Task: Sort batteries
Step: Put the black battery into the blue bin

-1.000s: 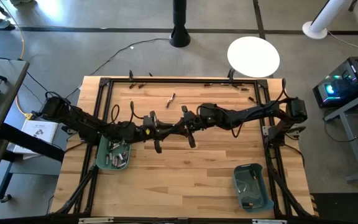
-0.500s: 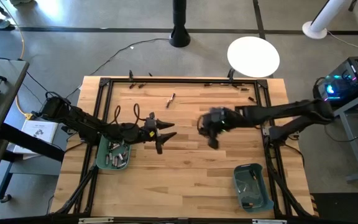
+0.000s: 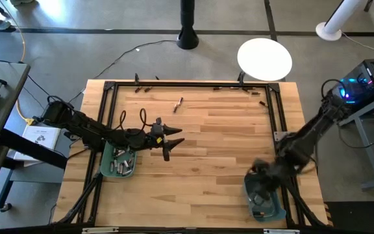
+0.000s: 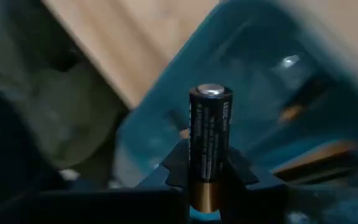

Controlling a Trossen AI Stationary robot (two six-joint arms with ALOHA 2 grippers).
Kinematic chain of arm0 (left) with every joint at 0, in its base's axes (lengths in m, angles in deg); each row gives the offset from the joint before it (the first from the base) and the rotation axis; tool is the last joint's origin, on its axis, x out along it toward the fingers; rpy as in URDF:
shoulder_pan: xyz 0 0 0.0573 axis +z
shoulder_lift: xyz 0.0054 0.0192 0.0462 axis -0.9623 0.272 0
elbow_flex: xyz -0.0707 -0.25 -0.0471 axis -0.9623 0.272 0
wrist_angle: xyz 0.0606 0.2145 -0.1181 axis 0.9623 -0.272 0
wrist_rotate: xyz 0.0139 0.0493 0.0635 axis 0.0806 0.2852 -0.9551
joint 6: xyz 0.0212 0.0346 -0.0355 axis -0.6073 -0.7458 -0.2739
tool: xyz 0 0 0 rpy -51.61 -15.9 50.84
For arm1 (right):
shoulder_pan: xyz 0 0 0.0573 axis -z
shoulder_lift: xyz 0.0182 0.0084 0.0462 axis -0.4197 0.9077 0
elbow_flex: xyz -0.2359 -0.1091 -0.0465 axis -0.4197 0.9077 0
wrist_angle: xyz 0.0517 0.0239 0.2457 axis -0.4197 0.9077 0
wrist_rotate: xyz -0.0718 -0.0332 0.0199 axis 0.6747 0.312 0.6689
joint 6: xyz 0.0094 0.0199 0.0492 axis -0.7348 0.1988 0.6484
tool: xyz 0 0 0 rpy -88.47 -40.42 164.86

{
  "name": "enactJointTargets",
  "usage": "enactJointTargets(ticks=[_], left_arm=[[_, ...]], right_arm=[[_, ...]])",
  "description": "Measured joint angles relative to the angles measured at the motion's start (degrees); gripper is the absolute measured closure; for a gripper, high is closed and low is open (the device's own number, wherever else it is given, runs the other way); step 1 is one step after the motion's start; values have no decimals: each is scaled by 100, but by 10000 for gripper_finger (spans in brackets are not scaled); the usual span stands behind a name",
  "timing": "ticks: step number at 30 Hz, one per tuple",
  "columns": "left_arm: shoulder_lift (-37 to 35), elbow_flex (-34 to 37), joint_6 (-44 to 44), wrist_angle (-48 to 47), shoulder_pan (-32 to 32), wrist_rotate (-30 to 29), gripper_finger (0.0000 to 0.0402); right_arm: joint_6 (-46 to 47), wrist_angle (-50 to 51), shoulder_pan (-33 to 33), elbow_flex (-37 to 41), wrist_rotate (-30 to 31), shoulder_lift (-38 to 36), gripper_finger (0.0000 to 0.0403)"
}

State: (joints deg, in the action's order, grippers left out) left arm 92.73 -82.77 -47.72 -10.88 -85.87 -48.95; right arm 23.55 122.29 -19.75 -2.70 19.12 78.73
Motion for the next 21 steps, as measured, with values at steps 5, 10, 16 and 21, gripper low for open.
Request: enactJointTargets(ticks=[5,10,16,21], left_arm=[[0,0,-99,-21,1,-10,209],[0,0,-186,-23,-1,-12,209],[0,0,-190,-30,-1,-99,209],[0,-2,-192,-30,1,-270,209]], right_arm=[[1713,-1222,-803,640,109,270,374],[2145,-2536,-1020,1370,53,589,374],[2165,-2645,-980,1715,-45,879,361],[2117,-2582,-972,1735,-47,986,330]])
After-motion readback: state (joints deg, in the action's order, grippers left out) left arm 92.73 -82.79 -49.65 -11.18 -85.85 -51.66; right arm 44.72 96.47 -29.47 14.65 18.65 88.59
